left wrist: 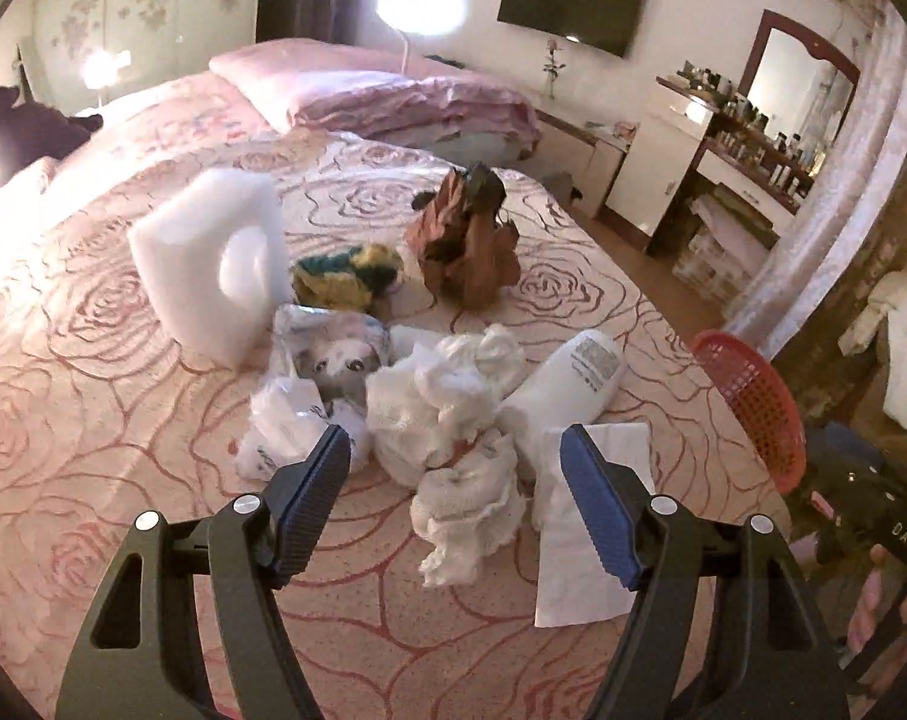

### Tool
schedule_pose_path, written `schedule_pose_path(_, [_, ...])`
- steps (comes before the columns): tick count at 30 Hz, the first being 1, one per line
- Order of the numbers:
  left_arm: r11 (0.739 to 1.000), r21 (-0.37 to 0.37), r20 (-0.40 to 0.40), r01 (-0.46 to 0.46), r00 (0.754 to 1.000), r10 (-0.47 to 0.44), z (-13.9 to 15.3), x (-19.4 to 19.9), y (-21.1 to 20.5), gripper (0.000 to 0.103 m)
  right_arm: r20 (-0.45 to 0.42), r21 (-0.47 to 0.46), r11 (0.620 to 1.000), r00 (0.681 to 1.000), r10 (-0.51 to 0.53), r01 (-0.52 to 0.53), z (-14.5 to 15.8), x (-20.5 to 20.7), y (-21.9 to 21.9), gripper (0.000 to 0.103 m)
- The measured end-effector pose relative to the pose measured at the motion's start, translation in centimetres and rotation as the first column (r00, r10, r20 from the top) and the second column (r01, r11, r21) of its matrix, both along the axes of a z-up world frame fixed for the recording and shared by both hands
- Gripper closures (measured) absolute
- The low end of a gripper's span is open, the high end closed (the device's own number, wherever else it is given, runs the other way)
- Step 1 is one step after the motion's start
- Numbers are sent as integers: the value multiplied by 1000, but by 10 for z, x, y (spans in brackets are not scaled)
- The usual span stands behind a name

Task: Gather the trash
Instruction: 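Move both tools back over the trash on the bed, then grasp the white mesh cloth with the left gripper while the right grasps a white tissue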

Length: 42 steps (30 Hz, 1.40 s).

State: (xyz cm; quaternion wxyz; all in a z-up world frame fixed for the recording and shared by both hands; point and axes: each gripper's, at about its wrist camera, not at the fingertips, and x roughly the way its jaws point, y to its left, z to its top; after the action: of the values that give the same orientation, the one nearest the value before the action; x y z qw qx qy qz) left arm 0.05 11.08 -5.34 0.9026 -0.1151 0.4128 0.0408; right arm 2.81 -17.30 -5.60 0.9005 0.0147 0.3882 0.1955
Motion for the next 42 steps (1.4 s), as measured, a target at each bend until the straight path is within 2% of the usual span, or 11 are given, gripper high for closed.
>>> schedule_pose_path(2, [1000,5,-1,10,1000,-10,-4,1,0,40,-4,-3,1000,1000,3,-3,-1,-1,3,36])
schedule_pose_path(6, [1000,-4,-29,14,999,-14,-14,6,-3,63,-11,-8,1000,1000,12,-12,-3,-2,7,36])
schedule_pose_path(11, [999,-28,-28,16,999,-16,-18,3,1,70,-24,-11,999,999,40,-40,-7,-3,17,36])
schedule_pose_path(19, [1000,-24,33,11,999,-10,2,-14,3,71,-31,-10,994,994,107,-107,-9,-10,39,36])
schedule_pose_path(27, [999,22,98,-43,994,41,25,-36,18,71,-50,-2,982,980,191,-191,-9,-18,67,36])
schedule_pose_path(35, [997,10,113,-79,991,77,30,-38,34,71,-60,13,960,959,278,-278,-7,-19,108,24])
schedule_pose_path(42, [995,15,119,-94,989,92,28,-40,40,71,-80,-12,953,950,301,-303,-15,-11,139,23])
